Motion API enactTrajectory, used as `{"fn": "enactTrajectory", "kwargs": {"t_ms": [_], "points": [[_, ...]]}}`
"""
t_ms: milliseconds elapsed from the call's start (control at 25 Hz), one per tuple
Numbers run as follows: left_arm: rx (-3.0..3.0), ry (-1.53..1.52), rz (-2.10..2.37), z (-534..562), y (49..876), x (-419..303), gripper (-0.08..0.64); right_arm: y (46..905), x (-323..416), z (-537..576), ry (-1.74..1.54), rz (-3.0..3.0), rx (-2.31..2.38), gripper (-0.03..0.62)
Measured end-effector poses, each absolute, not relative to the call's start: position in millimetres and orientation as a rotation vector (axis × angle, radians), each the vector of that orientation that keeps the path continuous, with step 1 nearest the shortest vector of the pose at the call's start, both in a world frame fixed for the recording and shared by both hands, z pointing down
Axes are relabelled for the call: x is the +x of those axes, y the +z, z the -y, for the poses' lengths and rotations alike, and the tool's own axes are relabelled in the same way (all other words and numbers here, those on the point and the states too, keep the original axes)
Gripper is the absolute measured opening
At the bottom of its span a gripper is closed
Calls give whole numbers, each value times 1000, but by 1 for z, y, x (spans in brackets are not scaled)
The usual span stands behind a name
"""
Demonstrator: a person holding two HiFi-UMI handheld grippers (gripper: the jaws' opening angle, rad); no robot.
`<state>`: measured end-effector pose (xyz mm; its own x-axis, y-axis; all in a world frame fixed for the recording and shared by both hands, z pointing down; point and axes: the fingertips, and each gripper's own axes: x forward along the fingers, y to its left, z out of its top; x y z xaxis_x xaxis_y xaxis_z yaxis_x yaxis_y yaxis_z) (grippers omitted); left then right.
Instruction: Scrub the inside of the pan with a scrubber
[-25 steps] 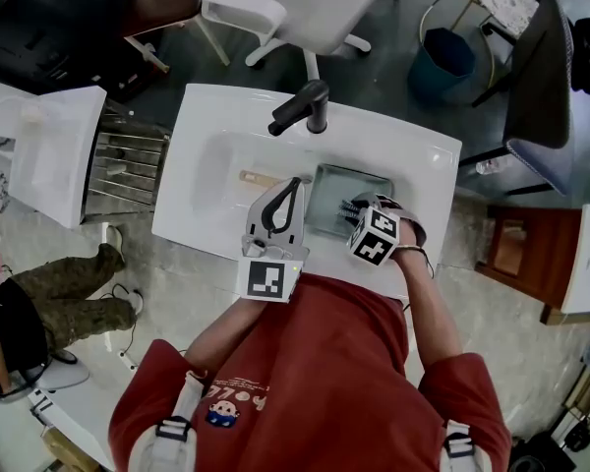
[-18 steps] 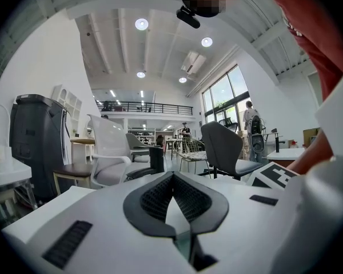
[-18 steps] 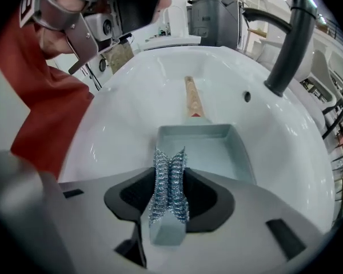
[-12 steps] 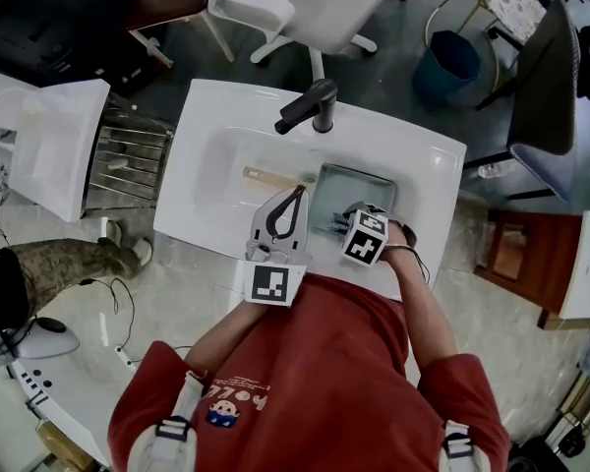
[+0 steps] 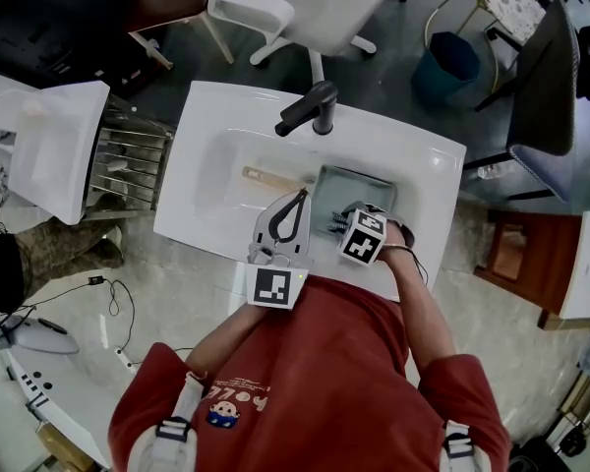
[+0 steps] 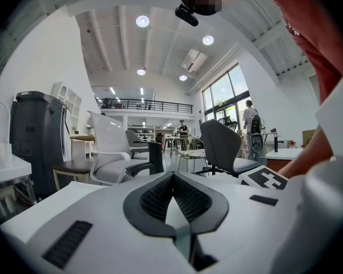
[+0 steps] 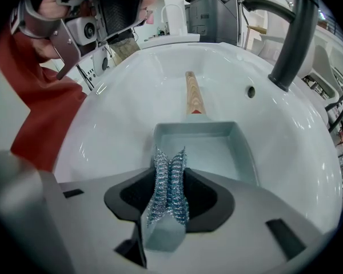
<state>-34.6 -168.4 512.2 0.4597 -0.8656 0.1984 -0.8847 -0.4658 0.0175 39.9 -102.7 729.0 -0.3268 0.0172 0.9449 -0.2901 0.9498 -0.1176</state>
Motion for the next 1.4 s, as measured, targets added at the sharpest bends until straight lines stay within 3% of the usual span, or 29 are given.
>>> {"fn": "enactTrajectory", "kwargs": {"t_ms": [400,960,1400], "points": [[2578,266,1552,170,518,-37,14,731,46,138,220,1881,308,166],[2575,272,1540,167,519,-34,14,739,55,195,-192,1773,581,158],[2565,265,1574,167,515,-45,14,727,49,186,-70,1854,575,156]]}}
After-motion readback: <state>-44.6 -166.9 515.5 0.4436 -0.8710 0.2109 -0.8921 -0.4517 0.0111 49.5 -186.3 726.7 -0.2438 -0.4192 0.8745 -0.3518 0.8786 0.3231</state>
